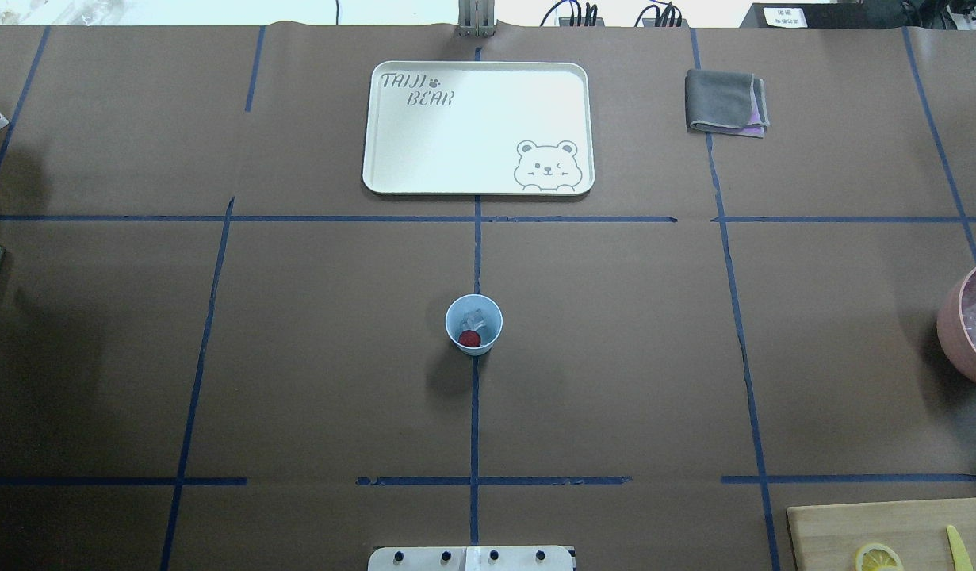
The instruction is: Mash ice and strawberries in cup
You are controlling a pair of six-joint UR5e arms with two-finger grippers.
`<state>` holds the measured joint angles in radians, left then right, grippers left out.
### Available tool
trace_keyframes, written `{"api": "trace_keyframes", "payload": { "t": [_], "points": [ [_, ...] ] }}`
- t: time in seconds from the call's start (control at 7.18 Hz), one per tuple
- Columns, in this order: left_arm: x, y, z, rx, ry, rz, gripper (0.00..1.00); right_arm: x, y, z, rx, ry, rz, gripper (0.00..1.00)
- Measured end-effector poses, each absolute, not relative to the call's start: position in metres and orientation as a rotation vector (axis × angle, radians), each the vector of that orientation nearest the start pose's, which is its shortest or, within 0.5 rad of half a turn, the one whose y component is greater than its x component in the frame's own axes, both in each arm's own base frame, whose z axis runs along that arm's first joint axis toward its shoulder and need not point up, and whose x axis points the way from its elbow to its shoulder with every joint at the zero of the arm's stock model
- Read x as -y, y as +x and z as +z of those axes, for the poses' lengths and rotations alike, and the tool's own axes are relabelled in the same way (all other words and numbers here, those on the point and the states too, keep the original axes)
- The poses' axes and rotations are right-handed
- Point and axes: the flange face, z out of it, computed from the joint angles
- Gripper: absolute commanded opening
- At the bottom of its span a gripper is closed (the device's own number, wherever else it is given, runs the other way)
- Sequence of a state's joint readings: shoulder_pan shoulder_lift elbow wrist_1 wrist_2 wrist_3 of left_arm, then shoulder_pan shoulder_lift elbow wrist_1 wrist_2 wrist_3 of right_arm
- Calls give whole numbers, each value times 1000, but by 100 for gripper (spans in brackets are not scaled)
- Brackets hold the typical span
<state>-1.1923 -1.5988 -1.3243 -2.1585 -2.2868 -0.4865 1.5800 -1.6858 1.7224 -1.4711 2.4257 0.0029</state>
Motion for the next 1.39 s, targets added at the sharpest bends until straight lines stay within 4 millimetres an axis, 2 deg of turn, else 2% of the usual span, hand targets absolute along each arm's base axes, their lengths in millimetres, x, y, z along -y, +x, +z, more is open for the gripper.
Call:
{"api": "trace_keyframes", "payload": {
  "t": [0.28, 0.42, 0.98, 1.11, 1.25, 1.39],
  "points": [
    [499, 124, 709, -787, 60, 38, 100, 450, 62, 621, 854, 132, -47, 100],
    [500, 123, 701, -792, 76, 43, 100, 450, 62, 621, 854, 134, -48, 99],
    [510, 115, 637, -852, 114, 46, 100, 457, 63, 614, 847, 158, -56, 100],
    [511, 112, 627, -859, 117, 47, 100, 460, 63, 611, 841, 164, -59, 99],
    [511, 107, 626, -854, 116, 61, 100, 462, 64, 611, 835, 167, -59, 100],
    [514, 89, 630, -832, 112, 87, 100, 462, 64, 612, 832, 166, -59, 99]
  ]
}}
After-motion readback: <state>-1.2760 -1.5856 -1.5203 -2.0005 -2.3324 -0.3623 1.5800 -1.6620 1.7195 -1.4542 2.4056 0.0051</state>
